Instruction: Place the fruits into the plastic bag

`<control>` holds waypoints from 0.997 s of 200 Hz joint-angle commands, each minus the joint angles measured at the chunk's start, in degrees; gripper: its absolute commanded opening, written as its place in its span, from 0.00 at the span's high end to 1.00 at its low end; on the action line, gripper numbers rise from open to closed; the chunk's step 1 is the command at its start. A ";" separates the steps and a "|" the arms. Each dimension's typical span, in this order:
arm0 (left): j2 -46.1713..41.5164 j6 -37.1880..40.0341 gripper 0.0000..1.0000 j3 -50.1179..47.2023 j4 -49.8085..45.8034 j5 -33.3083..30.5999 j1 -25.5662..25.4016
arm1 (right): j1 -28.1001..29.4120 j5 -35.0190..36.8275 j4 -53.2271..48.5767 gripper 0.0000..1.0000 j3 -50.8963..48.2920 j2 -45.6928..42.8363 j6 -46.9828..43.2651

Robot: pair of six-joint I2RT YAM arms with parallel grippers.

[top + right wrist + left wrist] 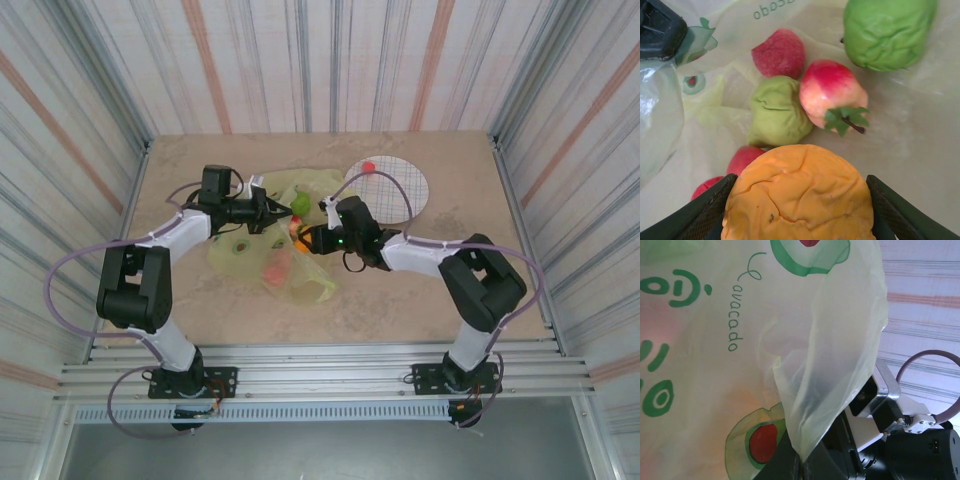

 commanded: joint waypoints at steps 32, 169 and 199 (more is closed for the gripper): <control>-2.36 -0.49 1.00 -0.33 0.97 1.73 0.50 | 2.59 -0.93 7.64 0.47 5.25 6.00 8.40; -2.44 -0.70 1.00 -0.57 1.23 1.83 0.59 | 5.43 -0.71 13.64 0.28 5.48 9.67 14.76; -2.47 -0.79 1.00 -0.59 1.24 1.78 0.64 | 4.13 0.51 12.39 0.23 3.74 7.49 13.74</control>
